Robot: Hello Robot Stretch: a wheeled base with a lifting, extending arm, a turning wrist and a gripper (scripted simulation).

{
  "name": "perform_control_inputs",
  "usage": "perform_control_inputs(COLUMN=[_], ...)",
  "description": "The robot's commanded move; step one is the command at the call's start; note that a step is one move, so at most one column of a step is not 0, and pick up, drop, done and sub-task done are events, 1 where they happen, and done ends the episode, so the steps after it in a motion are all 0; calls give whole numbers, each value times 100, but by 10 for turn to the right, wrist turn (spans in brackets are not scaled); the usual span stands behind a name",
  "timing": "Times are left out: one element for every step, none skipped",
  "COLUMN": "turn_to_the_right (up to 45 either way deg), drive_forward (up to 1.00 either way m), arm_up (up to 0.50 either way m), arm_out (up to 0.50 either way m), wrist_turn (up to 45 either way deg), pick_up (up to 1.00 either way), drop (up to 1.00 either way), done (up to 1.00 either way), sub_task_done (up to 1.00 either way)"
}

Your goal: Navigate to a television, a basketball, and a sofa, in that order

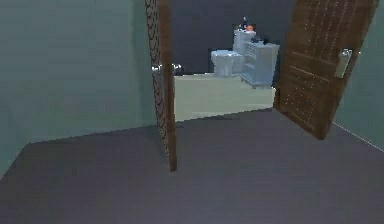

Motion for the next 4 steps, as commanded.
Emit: perform_control_inputs(turn_to_the_right=[0,150,0,0], drive_forward=[5,0,100,55], arm_up=[0,0,0,0], arm_out=[0,0,0,0], wrist_turn=[0,0,0,0], pick_up=[0,0,0,0], drop=[0,0,0,0], done=[0,0,0,0], sub_task_done=[0,0,0,0])
